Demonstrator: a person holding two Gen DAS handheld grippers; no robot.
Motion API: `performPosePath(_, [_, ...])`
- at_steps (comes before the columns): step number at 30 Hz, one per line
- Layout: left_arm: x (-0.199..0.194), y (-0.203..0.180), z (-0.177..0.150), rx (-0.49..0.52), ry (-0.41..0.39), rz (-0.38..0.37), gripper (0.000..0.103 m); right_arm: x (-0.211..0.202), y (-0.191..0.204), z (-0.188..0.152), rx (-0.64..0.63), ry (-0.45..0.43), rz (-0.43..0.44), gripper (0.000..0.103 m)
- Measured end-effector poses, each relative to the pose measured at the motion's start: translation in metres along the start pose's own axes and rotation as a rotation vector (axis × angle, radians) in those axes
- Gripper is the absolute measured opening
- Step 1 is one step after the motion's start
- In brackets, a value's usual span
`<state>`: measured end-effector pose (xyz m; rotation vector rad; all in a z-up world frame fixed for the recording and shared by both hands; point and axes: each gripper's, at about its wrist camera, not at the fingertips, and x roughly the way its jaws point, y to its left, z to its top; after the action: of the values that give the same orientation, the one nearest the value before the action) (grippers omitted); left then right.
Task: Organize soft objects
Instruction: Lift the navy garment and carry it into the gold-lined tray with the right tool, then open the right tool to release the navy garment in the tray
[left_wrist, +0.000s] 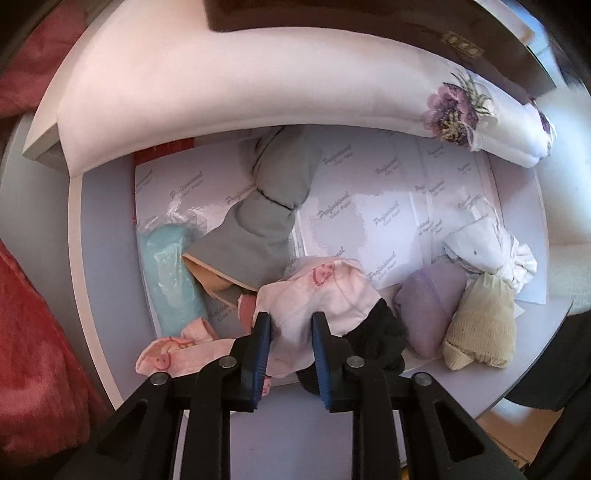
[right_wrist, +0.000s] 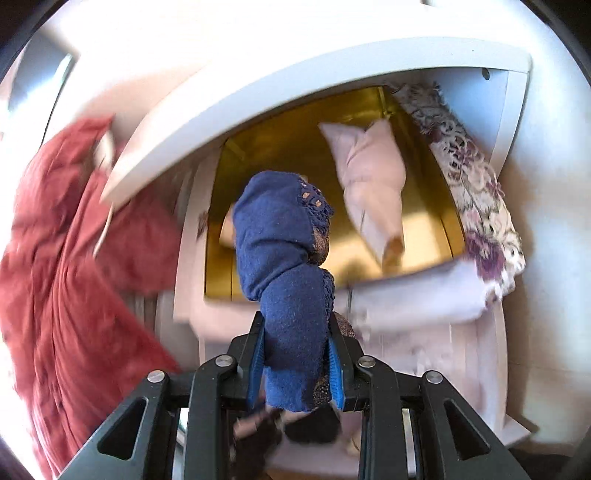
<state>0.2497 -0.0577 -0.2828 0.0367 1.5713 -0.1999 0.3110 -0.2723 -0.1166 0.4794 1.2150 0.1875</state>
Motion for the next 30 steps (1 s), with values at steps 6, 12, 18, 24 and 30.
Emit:
performPosePath(6, [-0.001,0.01,0.004,-0.034,0.003,-0.037,0.022,0.041,0.0,0.042,0.086,0.009,-0.067,0.029])
performPosePath(12, [0.001,0.012,0.003,-0.029,0.007,-0.031,0.022,0.068,-0.006,0.057,0.088,0.007,-0.145,0.029])
performPosePath(18, [0.004,0.012,0.007,-0.039,0.02,-0.034,0.022,0.092,-0.015,0.07,0.073,0.015,-0.203,0.03])
performPosePath(24, [0.011,0.013,0.009,-0.041,0.025,-0.035,0.022,0.115,-0.018,0.074,0.025,0.051,-0.271,0.031])
performPosePath(30, [0.015,0.013,0.009,-0.046,0.023,-0.03,0.022,0.123,-0.022,0.074,0.001,0.069,-0.264,0.039])
